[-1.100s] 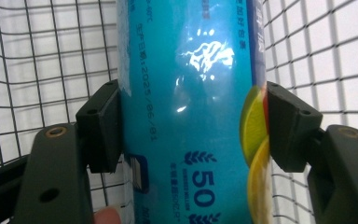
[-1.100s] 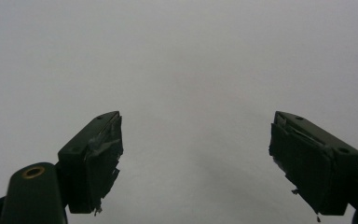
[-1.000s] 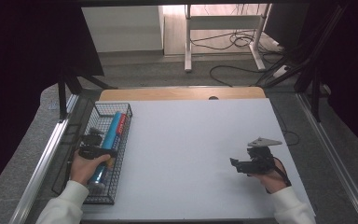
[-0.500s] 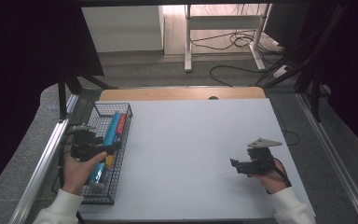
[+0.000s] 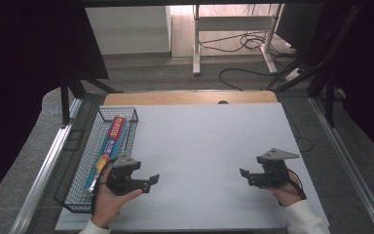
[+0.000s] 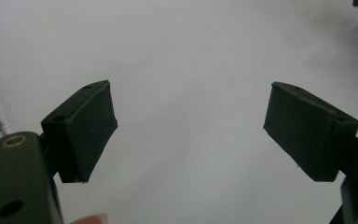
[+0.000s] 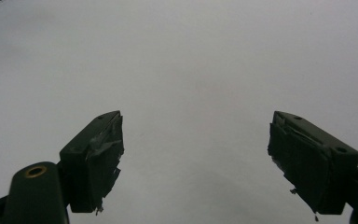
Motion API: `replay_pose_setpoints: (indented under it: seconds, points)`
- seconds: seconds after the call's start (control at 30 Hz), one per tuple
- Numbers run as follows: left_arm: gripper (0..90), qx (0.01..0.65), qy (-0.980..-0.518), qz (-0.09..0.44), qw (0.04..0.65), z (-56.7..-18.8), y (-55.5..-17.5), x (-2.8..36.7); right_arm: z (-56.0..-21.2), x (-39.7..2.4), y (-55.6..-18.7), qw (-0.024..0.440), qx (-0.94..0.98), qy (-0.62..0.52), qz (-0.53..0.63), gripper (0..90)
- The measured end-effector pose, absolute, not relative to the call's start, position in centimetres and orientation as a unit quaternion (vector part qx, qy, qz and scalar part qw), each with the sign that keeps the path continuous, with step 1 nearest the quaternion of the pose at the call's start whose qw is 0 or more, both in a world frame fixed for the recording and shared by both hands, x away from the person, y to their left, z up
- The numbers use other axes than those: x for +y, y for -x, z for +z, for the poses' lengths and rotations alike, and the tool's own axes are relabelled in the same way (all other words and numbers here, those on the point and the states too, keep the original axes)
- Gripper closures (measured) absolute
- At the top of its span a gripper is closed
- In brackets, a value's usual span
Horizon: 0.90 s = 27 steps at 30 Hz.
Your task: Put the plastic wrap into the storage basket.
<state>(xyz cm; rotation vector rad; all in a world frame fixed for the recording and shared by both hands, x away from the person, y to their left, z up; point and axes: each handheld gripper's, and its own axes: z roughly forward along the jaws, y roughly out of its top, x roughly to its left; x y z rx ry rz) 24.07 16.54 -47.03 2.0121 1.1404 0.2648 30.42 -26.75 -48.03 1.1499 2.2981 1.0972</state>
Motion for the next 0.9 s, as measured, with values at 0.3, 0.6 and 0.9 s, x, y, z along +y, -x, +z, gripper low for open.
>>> replay_pose_setpoints:
  seconds: [0.3,0.6,0.9]
  points:
    - [16.1,0.444,-0.805,0.093,0.382,-49.4,-23.1,15.4,-48.8,-27.1,-28.7,0.180,0.807,-0.410,0.385,16.7]
    - [16.0,0.453,-0.804,0.090,0.374,-50.0,-23.4,15.3,-49.3,-26.3,-28.3,0.173,0.822,-0.388,0.379,15.1]
    - [15.5,0.454,-0.805,0.088,0.372,-49.9,-23.3,15.1,-49.3,-26.8,-28.4,0.166,0.822,-0.381,0.390,11.8]
